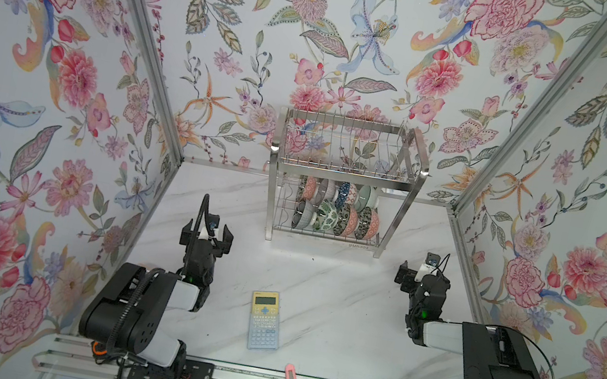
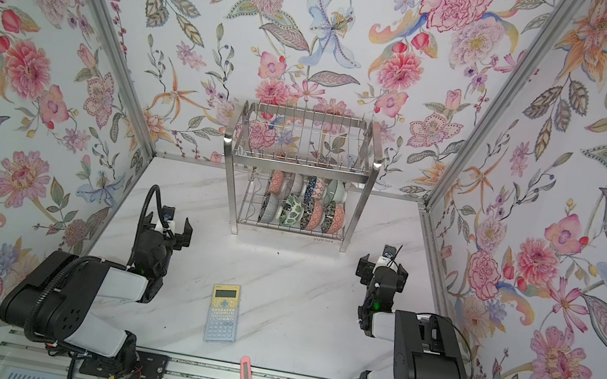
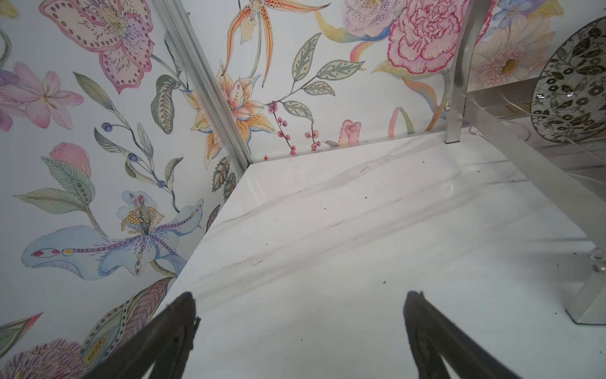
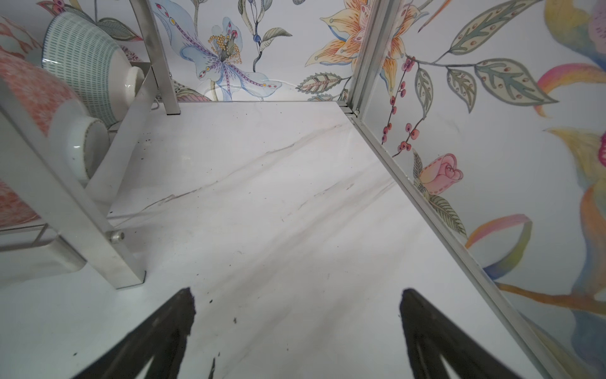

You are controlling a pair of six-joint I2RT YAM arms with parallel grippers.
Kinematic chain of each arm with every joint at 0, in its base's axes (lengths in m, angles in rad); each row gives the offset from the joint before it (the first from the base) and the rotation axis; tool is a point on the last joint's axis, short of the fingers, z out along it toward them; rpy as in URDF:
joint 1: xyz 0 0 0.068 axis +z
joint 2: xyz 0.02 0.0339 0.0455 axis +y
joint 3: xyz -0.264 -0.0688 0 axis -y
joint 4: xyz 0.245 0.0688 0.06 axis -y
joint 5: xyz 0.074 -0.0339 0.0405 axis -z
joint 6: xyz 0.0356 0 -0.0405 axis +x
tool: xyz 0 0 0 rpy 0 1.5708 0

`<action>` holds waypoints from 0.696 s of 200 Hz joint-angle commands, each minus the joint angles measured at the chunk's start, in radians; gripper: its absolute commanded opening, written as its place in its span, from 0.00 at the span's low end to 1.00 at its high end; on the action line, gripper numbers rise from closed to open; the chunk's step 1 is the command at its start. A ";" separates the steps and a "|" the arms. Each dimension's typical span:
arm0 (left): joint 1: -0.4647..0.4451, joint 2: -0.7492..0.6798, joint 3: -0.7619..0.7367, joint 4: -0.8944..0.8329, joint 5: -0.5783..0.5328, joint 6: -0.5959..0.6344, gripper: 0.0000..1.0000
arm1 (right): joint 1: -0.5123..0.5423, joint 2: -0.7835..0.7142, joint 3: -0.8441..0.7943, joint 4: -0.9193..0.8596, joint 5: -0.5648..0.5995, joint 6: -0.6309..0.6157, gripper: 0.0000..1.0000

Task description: Load the bowls into the dish rack

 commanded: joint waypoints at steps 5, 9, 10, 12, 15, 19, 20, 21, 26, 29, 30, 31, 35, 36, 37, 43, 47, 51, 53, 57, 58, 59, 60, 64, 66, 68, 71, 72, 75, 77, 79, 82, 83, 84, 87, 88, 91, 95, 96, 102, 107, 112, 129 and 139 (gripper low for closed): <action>0.050 0.049 -0.035 0.135 0.074 -0.041 1.00 | -0.002 0.011 0.016 0.029 -0.036 0.012 0.99; 0.049 0.049 -0.032 0.142 0.073 -0.041 0.99 | -0.004 0.010 0.016 0.029 -0.035 0.012 0.99; 0.049 0.049 -0.032 0.147 0.073 -0.039 0.99 | -0.004 0.010 0.017 0.029 -0.035 0.013 0.99; 0.051 0.057 -0.032 0.163 0.072 -0.036 0.99 | -0.004 0.010 0.016 0.029 -0.035 0.014 0.99; 0.051 0.067 -0.035 0.187 0.071 -0.033 0.99 | -0.005 0.010 0.016 0.029 -0.036 0.013 0.99; 0.050 0.064 -0.035 0.183 0.071 -0.034 0.99 | -0.005 0.011 0.016 0.028 -0.036 0.012 0.99; 0.050 0.061 -0.035 0.177 0.071 -0.035 0.99 | -0.005 0.011 0.017 0.029 -0.036 0.013 0.99; 0.050 0.058 -0.033 0.169 0.070 -0.035 0.99 | -0.005 0.010 0.017 0.029 -0.036 0.013 0.99; 0.050 0.051 -0.032 0.149 0.073 -0.040 0.99 | -0.005 0.010 0.017 0.028 -0.035 0.013 0.99; 0.051 0.054 -0.031 0.153 0.073 -0.040 0.99 | -0.005 0.011 0.016 0.029 -0.036 0.012 0.99; 0.051 0.055 -0.031 0.159 0.072 -0.039 0.99 | -0.004 0.011 0.016 0.029 -0.036 0.012 0.99; 0.051 0.059 -0.032 0.164 0.072 -0.037 0.99 | -0.004 0.011 0.016 0.029 -0.036 0.012 0.99; 0.051 0.066 -0.032 0.180 0.071 -0.034 0.99 | -0.004 0.011 0.017 0.029 -0.035 0.012 0.99; 0.051 0.067 -0.032 0.179 0.071 -0.034 0.99 | -0.003 0.011 0.017 0.029 -0.036 0.012 0.99; 0.051 0.067 -0.033 0.178 0.071 -0.034 0.99 | -0.003 0.011 0.017 0.030 -0.036 0.012 0.99; 0.050 0.057 -0.030 0.155 0.072 -0.040 0.99 | -0.003 0.009 0.012 0.034 -0.036 0.012 0.99; 0.051 0.059 -0.031 0.159 0.073 -0.039 0.99 | -0.003 0.008 0.012 0.034 -0.035 0.012 0.99; 0.051 0.064 -0.031 0.170 0.071 -0.035 0.99 | -0.003 0.008 0.012 0.035 -0.036 0.012 0.99; 0.051 0.067 -0.030 0.172 0.071 -0.034 0.99 | -0.003 0.009 0.012 0.035 -0.035 0.012 0.99; 0.051 0.063 -0.029 0.164 0.072 -0.036 0.99 | -0.002 0.009 0.012 0.035 -0.036 0.012 0.99; 0.051 0.061 -0.028 0.161 0.072 -0.038 0.99 | -0.002 0.009 0.012 0.035 -0.036 0.012 0.99; 0.051 0.061 -0.028 0.158 0.073 -0.038 0.99 | -0.003 0.009 0.012 0.035 -0.035 0.012 0.99; 0.051 0.061 -0.028 0.157 0.073 -0.039 0.99 | -0.002 0.009 0.013 0.035 -0.035 0.012 0.99; 0.051 0.061 -0.029 0.160 0.073 -0.038 0.99 | -0.003 0.009 0.012 0.035 -0.036 0.011 0.99; 0.051 0.062 -0.029 0.164 0.073 -0.037 0.99 | -0.003 0.009 0.012 0.035 -0.035 0.011 0.99; 0.051 0.064 -0.028 0.166 0.073 -0.036 0.99 | -0.003 0.009 0.011 0.034 -0.036 0.011 0.99; 0.051 0.065 -0.027 0.164 0.073 -0.036 0.99 | -0.003 0.009 0.012 0.035 -0.036 0.011 0.99; 0.051 0.066 -0.027 0.162 0.073 -0.037 0.99 | -0.002 0.009 0.012 0.035 -0.035 0.011 0.99; 0.051 0.063 -0.027 0.158 0.073 -0.038 0.99 | -0.003 0.007 0.012 0.035 -0.036 0.011 0.99; 0.049 0.062 -0.025 0.157 0.073 -0.039 0.99 | -0.003 0.009 0.012 0.035 -0.035 0.012 0.99; 0.050 0.063 -0.025 0.158 0.073 -0.039 0.99 | -0.003 0.009 0.011 0.034 -0.036 0.012 0.99; 0.051 0.064 -0.027 0.159 0.072 -0.037 0.99 | -0.003 0.009 0.011 0.035 -0.036 0.012 0.99; 0.051 0.065 -0.027 0.160 0.072 -0.037 0.99 | -0.003 0.009 0.011 0.035 -0.036 0.011 0.99; 0.051 0.066 -0.027 0.161 0.072 -0.038 0.99 | -0.003 0.009 0.011 0.035 -0.036 0.012 0.99; 0.051 0.064 -0.027 0.160 0.073 -0.037 0.99 | -0.003 0.009 0.011 0.035 -0.036 0.012 0.99; 0.051 0.064 -0.026 0.160 0.073 -0.037 0.99 | -0.003 0.009 0.012 0.035 -0.035 0.011 0.99; 0.050 0.063 -0.026 0.159 0.072 -0.037 1.00 | -0.003 0.009 0.012 0.035 -0.036 0.012 0.99; 0.050 0.063 -0.025 0.159 0.073 -0.037 0.99 | -0.003 0.009 0.011 0.035 -0.036 0.012 0.99; 0.051 0.063 -0.026 0.159 0.073 -0.037 0.99 | -0.003 0.009 0.012 0.035 -0.036 0.012 0.99; 0.051 0.065 -0.025 0.159 0.073 -0.037 0.99 | -0.003 0.009 0.015 0.033 -0.037 0.011 0.99; 0.051 0.063 -0.026 0.158 0.073 -0.037 0.99 | -0.003 0.012 0.018 0.028 -0.038 0.010 0.99; 0.052 0.064 -0.025 0.159 0.073 -0.037 0.99 | -0.004 0.011 0.018 0.027 -0.039 0.010 0.99; 0.050 0.065 -0.022 0.155 0.073 -0.038 1.00 | -0.020 0.016 0.017 0.024 -0.132 0.005 0.99; 0.051 0.066 -0.024 0.155 0.072 -0.037 0.99 | -0.057 0.046 -0.001 0.080 -0.282 -0.010 0.99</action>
